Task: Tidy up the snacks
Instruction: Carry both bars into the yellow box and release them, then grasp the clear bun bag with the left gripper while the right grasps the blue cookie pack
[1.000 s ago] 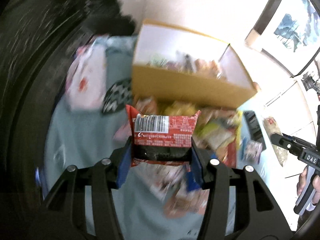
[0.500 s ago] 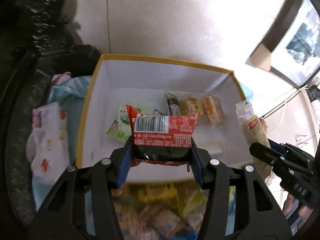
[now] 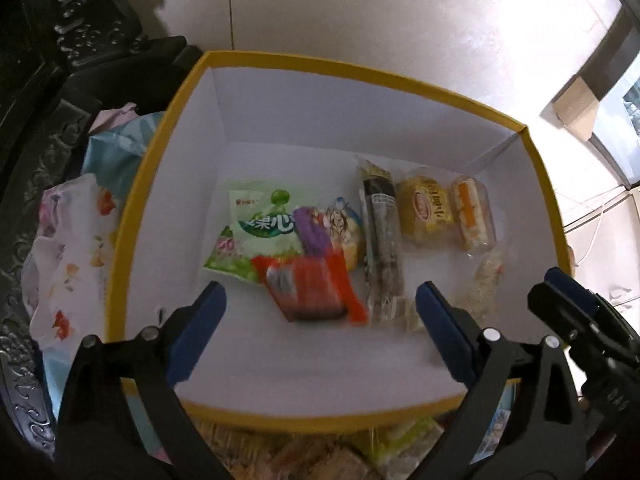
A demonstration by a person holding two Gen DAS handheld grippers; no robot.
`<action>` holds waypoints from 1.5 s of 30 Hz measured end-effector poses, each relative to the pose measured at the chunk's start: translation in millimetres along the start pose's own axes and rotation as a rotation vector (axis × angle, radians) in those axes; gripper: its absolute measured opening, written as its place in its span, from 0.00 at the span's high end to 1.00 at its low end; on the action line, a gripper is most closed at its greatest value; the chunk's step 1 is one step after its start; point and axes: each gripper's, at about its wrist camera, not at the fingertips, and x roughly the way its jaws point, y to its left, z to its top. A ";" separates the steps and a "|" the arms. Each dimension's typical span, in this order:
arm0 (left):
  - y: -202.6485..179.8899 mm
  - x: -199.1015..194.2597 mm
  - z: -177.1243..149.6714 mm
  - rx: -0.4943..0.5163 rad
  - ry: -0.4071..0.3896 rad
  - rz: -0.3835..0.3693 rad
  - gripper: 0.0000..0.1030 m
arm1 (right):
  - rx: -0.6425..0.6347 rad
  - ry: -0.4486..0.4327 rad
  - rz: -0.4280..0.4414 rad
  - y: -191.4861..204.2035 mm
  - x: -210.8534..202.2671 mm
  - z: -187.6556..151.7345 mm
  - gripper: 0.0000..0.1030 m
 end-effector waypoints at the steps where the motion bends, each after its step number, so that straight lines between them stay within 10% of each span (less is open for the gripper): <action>1: 0.7 -7.5 -3.1 0.003 -0.010 -0.004 0.05 | 0.002 -0.005 -0.006 -0.4 -4.8 -2.5 0.36; 14: 18.3 -75.5 -88.2 0.046 -0.030 0.039 0.05 | 0.119 0.063 -0.157 -31.1 -63.8 -86.8 0.29; 29: 64.0 -55.7 -227.9 0.029 0.159 0.093 0.05 | 0.104 0.317 -0.065 -12.5 -51.6 -227.4 0.29; 45: 96.0 -74.5 -244.0 -0.038 0.139 0.074 0.05 | -0.138 0.264 0.006 92.1 -26.7 -211.5 0.29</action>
